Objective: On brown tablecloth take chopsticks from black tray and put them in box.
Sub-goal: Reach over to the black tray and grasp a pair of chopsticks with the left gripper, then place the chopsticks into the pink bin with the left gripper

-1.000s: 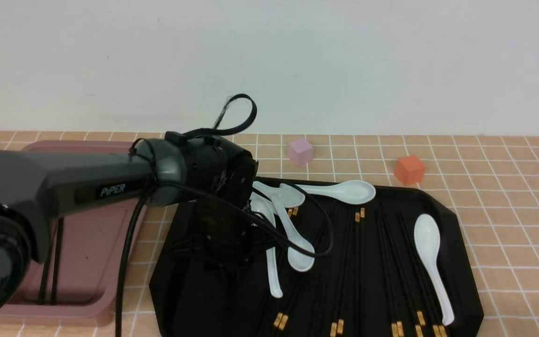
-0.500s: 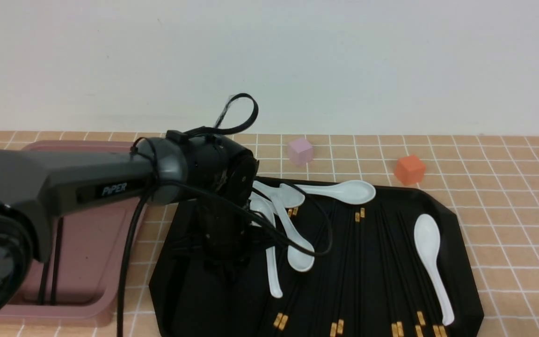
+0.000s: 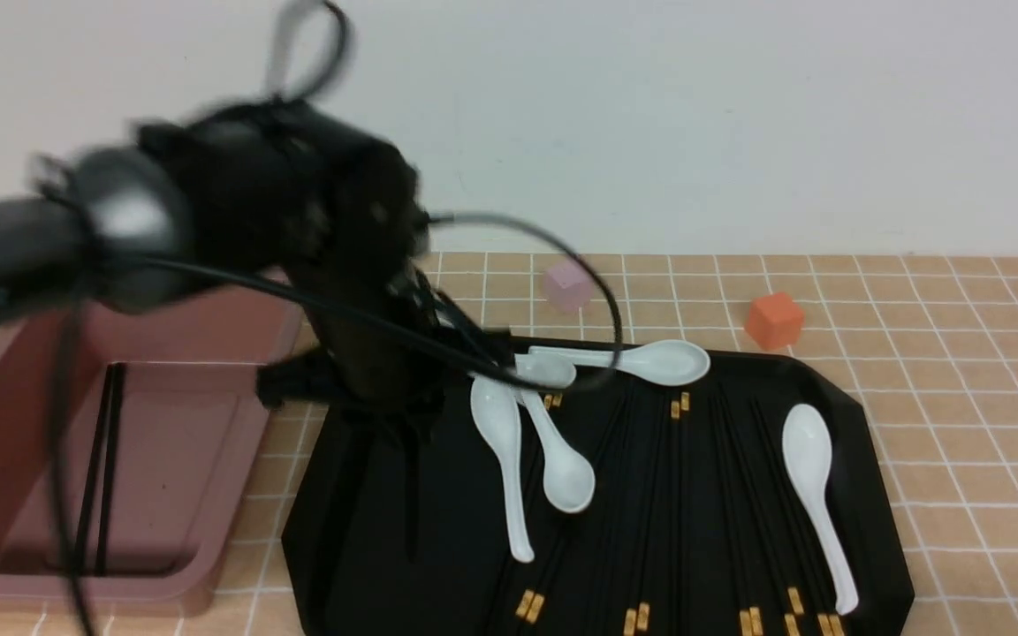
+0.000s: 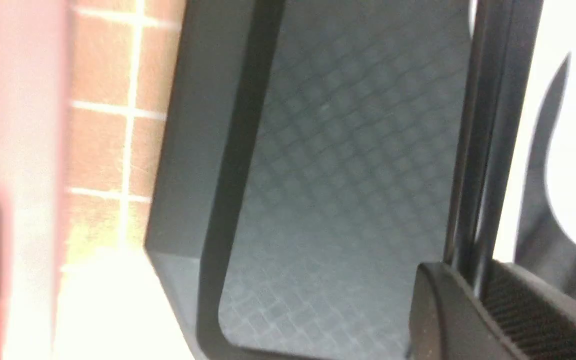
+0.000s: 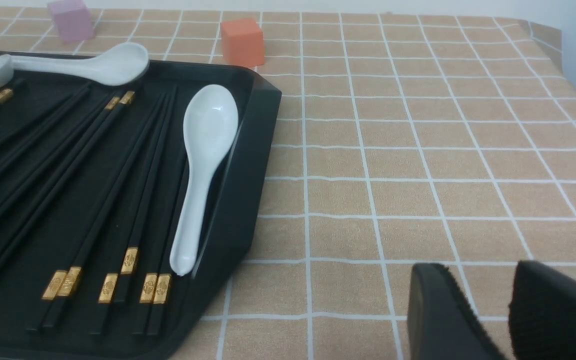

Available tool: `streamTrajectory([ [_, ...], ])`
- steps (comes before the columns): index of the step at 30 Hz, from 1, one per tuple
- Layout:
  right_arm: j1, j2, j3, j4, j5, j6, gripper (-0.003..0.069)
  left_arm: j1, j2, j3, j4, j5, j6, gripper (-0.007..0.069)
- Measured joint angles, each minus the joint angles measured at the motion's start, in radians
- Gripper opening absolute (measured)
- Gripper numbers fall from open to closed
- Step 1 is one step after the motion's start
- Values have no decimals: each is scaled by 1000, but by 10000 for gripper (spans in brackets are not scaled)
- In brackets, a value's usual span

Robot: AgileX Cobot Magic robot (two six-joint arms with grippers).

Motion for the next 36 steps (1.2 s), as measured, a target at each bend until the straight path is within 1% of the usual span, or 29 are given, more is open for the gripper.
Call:
streamTrajectory([
  [3, 0, 0, 0, 0, 0, 0, 240, 48, -80, 0, -3, 23, 6, 91],
  [5, 0, 0, 0, 0, 0, 0, 240, 104, -140, 0, -2, 51, 23, 91],
  [7, 0, 0, 0, 0, 0, 0, 240, 197, -197, 0, -1, 88, 59, 91],
  [8, 0, 0, 0, 0, 0, 0, 240, 197, -202, 0, -1, 92, 63, 91],
  [9, 0, 0, 0, 0, 0, 0, 240, 265, -228, 0, 3, 118, 93, 91],
  [13, 0, 0, 0, 0, 0, 0, 240, 427, -250, 8, 12, 165, 182, 91],
  [18, 0, 0, 0, 0, 0, 0, 240, 555, -212, 46, 16, 132, 313, 91],
  [20, 0, 0, 0, 0, 0, 0, 240, 569, -190, 50, 20, 113, 344, 91],
  [21, 0, 0, 0, 0, 0, 0, 240, 577, -167, 53, 21, 102, 379, 91],
  [25, 0, 0, 0, 0, 0, 0, 240, 578, -68, 54, 10, 54, 447, 91],
  [28, 0, 0, 0, 0, 0, 0, 240, 578, -5, 55, 16, 17, 465, 91],
  [33, 0, 0, 0, 0, 0, 0, 240, 578, 81, 55, 73, 1, 479, 91],
  [36, 0, 0, 0, 0, 0, 0, 240, 578, 102, 55, 79, 2, 479, 122],
])
